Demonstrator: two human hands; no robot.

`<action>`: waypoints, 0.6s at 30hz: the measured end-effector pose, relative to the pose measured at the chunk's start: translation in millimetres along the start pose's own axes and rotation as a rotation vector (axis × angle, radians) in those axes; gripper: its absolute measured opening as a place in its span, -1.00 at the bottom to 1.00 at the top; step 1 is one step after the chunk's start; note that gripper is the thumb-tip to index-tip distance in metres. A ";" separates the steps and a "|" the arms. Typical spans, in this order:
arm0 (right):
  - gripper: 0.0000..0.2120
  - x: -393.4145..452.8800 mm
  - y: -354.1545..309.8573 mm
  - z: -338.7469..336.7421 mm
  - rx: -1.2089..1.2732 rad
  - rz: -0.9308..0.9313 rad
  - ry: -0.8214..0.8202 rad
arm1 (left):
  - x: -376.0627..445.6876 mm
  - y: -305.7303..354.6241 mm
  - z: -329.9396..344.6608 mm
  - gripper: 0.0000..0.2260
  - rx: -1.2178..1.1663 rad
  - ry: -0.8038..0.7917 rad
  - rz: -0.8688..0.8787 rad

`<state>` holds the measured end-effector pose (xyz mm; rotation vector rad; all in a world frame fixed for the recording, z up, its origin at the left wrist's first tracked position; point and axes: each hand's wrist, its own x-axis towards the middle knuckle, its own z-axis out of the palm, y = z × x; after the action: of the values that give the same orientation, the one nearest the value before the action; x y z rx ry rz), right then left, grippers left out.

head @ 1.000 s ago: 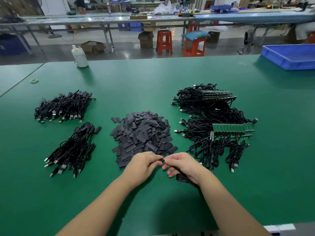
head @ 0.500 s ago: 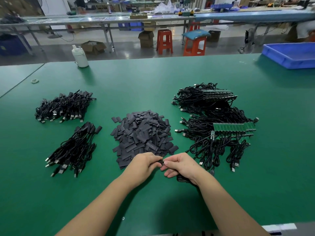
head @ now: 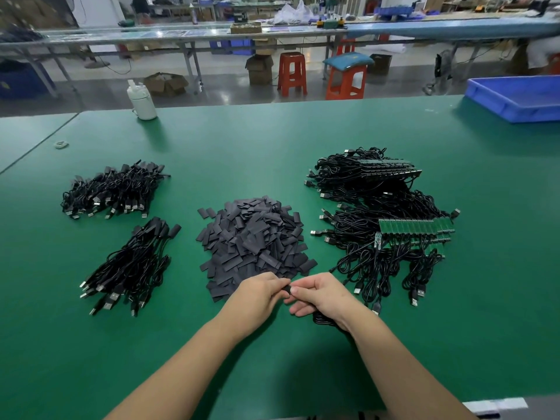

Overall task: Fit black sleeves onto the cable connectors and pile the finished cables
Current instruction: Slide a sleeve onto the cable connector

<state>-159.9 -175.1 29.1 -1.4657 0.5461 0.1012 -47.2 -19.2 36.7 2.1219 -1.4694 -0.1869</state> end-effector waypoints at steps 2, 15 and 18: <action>-0.80 -0.9 -0.1 0.5 -0.001 0.001 -0.003 | 0.0 -0.2 1.1 -0.74 -0.001 -0.013 -0.008; -0.93 -0.6 -4.2 -0.6 -0.088 -0.137 0.161 | -0.5 -4.4 -12.6 -0.77 0.005 0.114 -0.004; -0.94 -0.4 -3.1 3.2 0.021 -0.142 0.174 | 0.5 -4.5 -13.3 -0.78 0.000 0.120 -0.004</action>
<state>-158.1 -172.3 32.1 -1.4964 0.5799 -0.1442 -37.9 -13.8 45.8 2.0985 -1.3953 -0.0593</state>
